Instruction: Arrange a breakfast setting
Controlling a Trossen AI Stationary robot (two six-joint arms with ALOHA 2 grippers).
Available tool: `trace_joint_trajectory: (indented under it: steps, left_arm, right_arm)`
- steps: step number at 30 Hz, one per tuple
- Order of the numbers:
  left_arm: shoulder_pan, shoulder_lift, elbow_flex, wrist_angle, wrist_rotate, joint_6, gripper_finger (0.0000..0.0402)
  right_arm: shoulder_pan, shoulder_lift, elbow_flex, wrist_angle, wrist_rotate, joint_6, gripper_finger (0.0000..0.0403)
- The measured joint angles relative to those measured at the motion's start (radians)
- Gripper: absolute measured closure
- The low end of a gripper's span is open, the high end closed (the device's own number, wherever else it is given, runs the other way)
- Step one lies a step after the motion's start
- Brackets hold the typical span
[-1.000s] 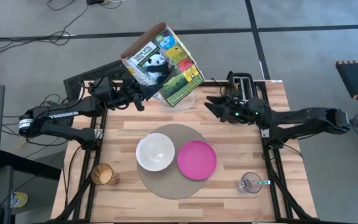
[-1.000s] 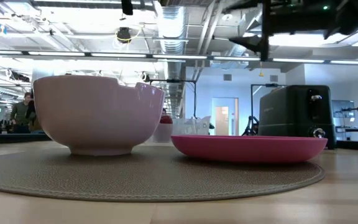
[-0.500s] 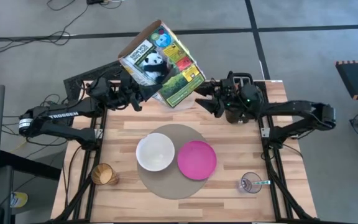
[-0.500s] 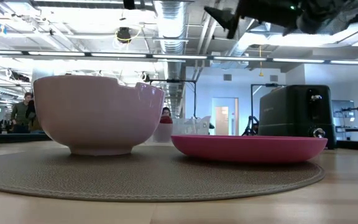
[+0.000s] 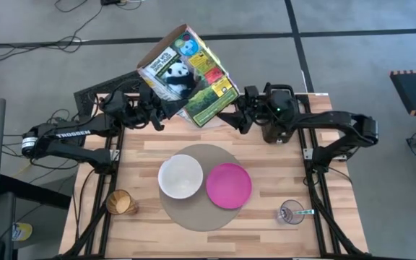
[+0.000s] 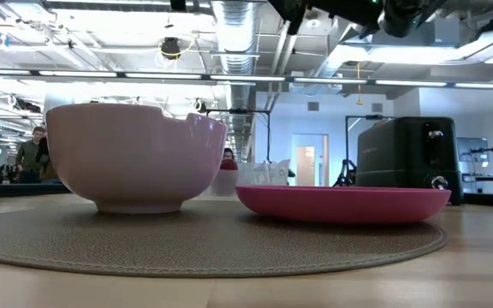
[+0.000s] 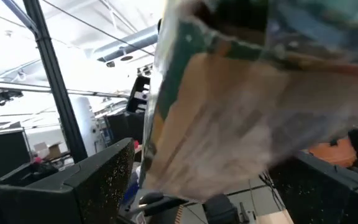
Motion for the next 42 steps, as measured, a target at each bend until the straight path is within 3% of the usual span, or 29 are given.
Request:
trace_joint_trajectory:
  steps: [9, 19, 24, 28, 37, 42]
  left_arm:
    - [0.000, 0.000, 0.001, -0.004, -0.003, 0.008, 0.0401]
    - [0.000, 0.000, 0.001, -0.002, 0.000, 0.022, 0.0401]
    - [0.001, 0.000, 0.001, -0.006, 0.020, 0.033, 0.0398]
    - [0.002, -0.005, 0.001, -0.031, 0.033, 0.029, 0.0361]
    - [0.001, -0.074, 0.000, -0.162, 0.076, 0.029, 0.0215]
    - [0.001, -0.176, 0.000, -0.271, 0.072, 0.089, 0.0182]
  right_arm:
    - [0.004, 0.060, 0.083, 0.001, -0.008, 0.030, 0.0024]
    - [-0.002, 0.056, 0.087, 0.005, -0.012, 0.035, 0.0129]
    - [-0.002, 0.055, 0.087, -0.003, -0.012, 0.032, 0.0143]
    - [-0.005, 0.055, 0.087, -0.013, -0.017, 0.030, 0.0147]
    - [-0.011, 0.054, 0.087, -0.049, -0.044, 0.029, 0.0179]
    - [-0.016, 0.031, 0.086, -0.102, -0.053, 0.022, 0.0206]
